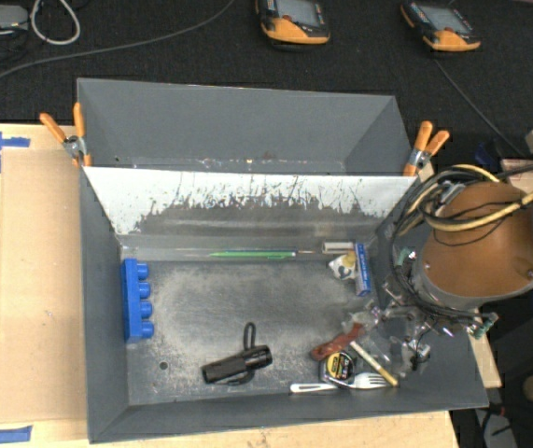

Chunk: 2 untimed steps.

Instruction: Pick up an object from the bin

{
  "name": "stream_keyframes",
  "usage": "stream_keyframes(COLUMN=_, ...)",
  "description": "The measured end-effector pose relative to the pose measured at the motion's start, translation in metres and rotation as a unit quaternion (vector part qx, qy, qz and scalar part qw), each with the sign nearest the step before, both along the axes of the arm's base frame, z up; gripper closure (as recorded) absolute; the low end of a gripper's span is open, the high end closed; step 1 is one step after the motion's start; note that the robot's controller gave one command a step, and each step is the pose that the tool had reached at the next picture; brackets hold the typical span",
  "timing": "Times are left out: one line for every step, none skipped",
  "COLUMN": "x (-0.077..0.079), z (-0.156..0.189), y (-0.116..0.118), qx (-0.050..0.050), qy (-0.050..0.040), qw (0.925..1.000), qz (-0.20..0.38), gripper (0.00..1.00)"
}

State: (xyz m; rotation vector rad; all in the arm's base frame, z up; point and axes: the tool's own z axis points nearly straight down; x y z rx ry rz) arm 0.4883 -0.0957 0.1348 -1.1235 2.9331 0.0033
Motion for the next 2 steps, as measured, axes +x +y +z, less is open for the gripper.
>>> stream_keyframes(x=0.014, z=-0.069, y=-0.008, qx=0.001, qy=0.0017, qw=0.9966, qz=0.083, gripper=0.0)
stream_keyframes(x=0.017, z=-0.063, y=0.012, qx=0.0, qy=-0.0093, qw=0.9727, qz=0.232, gripper=1.0)
